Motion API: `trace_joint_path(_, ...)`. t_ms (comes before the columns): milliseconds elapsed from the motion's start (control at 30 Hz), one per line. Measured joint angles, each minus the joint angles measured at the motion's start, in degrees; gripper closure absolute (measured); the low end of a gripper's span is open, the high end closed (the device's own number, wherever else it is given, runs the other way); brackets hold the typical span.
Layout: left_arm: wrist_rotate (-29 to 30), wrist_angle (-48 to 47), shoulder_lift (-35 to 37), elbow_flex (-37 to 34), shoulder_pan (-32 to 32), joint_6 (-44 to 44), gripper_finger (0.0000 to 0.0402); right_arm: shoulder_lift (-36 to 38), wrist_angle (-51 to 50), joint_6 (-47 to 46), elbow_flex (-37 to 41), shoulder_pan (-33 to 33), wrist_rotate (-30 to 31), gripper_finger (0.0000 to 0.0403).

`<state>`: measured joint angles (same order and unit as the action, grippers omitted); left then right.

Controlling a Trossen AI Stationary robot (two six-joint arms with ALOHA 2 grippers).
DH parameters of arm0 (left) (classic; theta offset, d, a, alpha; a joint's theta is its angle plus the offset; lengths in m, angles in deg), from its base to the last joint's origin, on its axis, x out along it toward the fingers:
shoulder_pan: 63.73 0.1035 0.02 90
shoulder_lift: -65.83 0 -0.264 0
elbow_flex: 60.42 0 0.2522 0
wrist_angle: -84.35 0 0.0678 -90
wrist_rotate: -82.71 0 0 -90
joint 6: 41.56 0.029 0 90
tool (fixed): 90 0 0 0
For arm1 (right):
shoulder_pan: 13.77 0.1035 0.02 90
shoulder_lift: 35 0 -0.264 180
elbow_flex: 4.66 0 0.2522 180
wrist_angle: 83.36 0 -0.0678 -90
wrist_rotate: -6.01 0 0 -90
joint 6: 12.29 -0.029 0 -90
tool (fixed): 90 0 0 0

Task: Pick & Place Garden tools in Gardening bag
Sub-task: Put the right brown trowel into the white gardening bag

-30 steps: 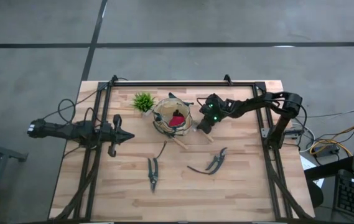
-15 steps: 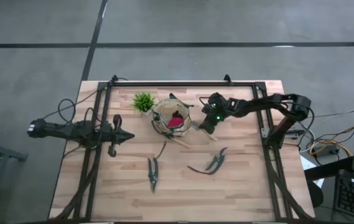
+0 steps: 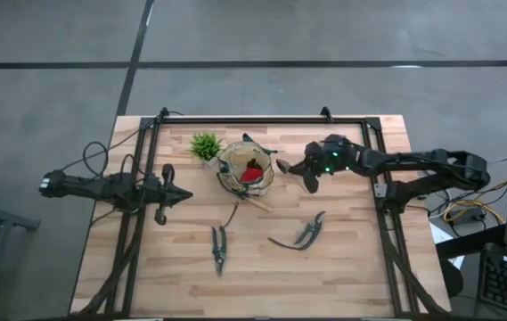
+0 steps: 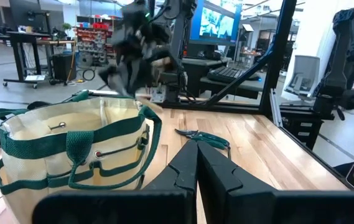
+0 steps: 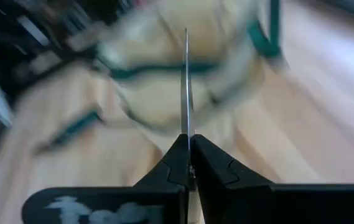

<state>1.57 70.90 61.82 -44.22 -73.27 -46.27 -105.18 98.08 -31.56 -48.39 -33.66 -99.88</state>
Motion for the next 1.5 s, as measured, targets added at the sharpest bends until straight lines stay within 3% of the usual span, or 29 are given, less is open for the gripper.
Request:
trace_joint_path(300,0.0,0.0,0.0,0.0,0.0,0.0,0.0392,1.0,31.7,1.5,8.5,7.1,12.1,0.0395)
trace_joint_path(467,0.0,0.0,0.0,0.0,0.0,0.0,0.0392,-4.1,43.5,6.1,10.9,10.5,17.5,0.0395)
trace_joint_path(667,0.0,0.0,0.0,0.0,0.0,0.0,0.0392,-12.8,57.4,10.6,10.2,13.3,17.6,0.0395)
trace_joint_path(1000,0.0,0.0,0.0,0.0,0.0,0.0,0.0392,-24.4,62.8,16.7,3.0,14.4,19.7,0.0395)
trace_joint_path(1500,0.0,0.0,0.0,0.0,0.0,0.0,0.0392,-28.1,64.4,23.7,-1.0,14.4,22.5,0.0395)
